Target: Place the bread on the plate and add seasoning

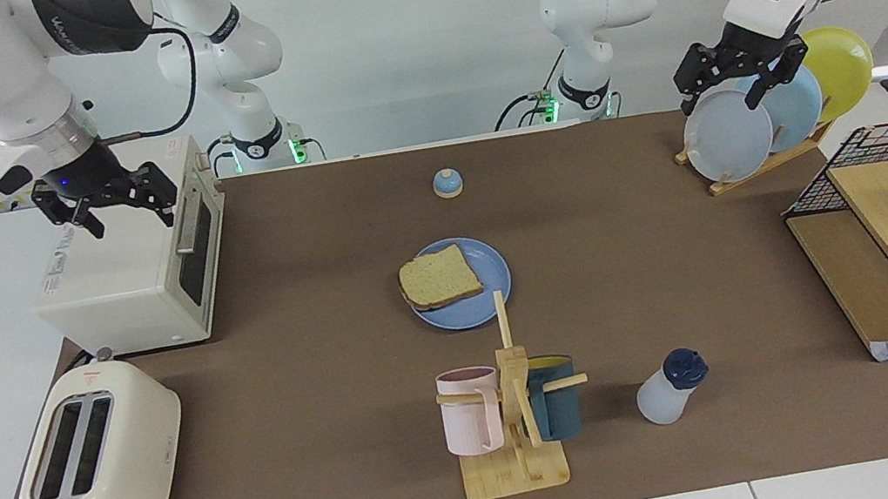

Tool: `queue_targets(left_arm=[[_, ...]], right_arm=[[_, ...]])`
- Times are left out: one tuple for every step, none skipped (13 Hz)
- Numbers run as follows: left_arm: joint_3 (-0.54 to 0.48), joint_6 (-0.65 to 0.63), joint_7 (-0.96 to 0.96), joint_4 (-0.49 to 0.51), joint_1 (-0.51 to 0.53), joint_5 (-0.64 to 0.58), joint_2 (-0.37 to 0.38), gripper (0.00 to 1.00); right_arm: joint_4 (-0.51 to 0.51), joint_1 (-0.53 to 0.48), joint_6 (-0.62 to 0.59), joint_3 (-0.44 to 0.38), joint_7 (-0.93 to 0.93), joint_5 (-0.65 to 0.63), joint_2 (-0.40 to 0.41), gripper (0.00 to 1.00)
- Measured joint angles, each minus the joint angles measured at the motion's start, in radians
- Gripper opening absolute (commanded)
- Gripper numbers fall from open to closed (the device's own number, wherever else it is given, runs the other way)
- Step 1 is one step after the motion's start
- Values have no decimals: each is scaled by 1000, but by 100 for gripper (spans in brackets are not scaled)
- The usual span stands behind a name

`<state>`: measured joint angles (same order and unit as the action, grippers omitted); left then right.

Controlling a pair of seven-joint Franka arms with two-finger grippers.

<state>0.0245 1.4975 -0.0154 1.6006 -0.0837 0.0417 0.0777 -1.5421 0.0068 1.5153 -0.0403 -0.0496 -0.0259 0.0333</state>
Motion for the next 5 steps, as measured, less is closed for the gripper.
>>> queue_targets(left_arm=[[0, 0, 0, 0, 0, -1, -2, 100], [0, 2, 0, 1, 0, -3, -8, 100], [0, 3, 0, 3, 0, -4, -17, 100], [0, 4, 0, 3, 0, -5, -27, 100], [0, 5, 0, 3, 0, -5, -33, 100]], right_arm=[[0, 0, 0, 0, 0, 0, 0, 100], [0, 0, 0, 0, 0, 0, 0, 100], [0, 0, 0, 0, 0, 0, 0, 100], [0, 0, 0, 0, 0, 0, 0, 100], [0, 0, 0, 0, 0, 0, 0, 100]])
